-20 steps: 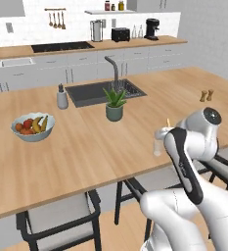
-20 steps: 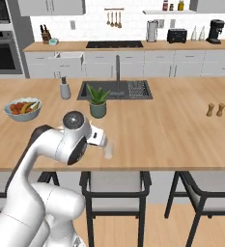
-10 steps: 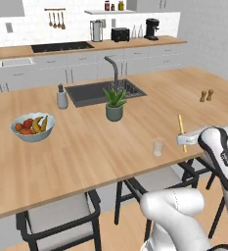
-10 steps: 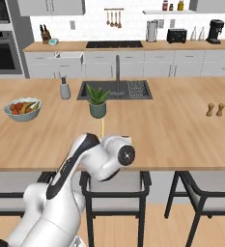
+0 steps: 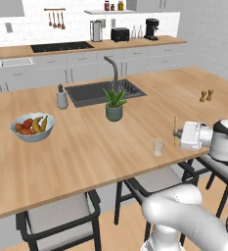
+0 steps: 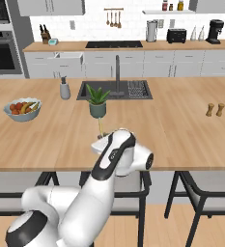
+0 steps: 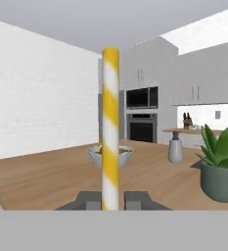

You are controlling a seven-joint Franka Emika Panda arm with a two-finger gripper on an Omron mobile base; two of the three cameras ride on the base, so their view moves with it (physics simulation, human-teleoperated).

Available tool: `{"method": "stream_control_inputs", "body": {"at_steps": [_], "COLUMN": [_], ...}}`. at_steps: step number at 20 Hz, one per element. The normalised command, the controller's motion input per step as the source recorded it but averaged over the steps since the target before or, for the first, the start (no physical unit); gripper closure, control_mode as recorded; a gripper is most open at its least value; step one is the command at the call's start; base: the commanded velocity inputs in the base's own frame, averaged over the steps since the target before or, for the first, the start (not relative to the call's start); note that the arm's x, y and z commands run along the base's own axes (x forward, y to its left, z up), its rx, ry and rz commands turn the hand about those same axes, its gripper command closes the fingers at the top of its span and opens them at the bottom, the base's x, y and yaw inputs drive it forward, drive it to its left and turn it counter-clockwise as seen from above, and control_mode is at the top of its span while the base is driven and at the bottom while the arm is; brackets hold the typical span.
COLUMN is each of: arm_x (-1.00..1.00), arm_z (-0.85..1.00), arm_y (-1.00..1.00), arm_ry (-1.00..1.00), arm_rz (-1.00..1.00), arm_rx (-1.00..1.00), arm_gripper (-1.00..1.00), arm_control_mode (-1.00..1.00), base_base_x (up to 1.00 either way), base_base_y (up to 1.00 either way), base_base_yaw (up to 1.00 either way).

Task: Take a straw from the drawer in front and place it inside the glass cup on the dining counter.

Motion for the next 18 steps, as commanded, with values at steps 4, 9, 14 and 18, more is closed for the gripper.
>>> {"method": "stream_control_inputs", "body": {"at_steps": [4, 9, 14, 18], "arm_x": [0.35, 0.37, 0.25, 0.11], "arm_z": [0.13, 0.15, -0.09, -0.11], "arm_y": [-0.02, 0.01, 0.13, 0.27], "arm_ry": [0.0, 0.07, 0.0, -0.01], "arm_rz": [0.28, 0.15, 0.0, 0.0], "arm_rx": [0.1, 0.07, 0.0, 0.0], "arm_gripper": [1.0, 1.0, 1.0, 1.0], "arm_control_mode": [-1.0, -1.0, -1.0, -1.0], "base_base_x": [0.0, 0.0, 0.0, 0.0], "base_base_y": [0.0, 0.0, 0.0, 0.0], "base_base_yaw": [0.0, 0.0, 0.0, 0.0]}}
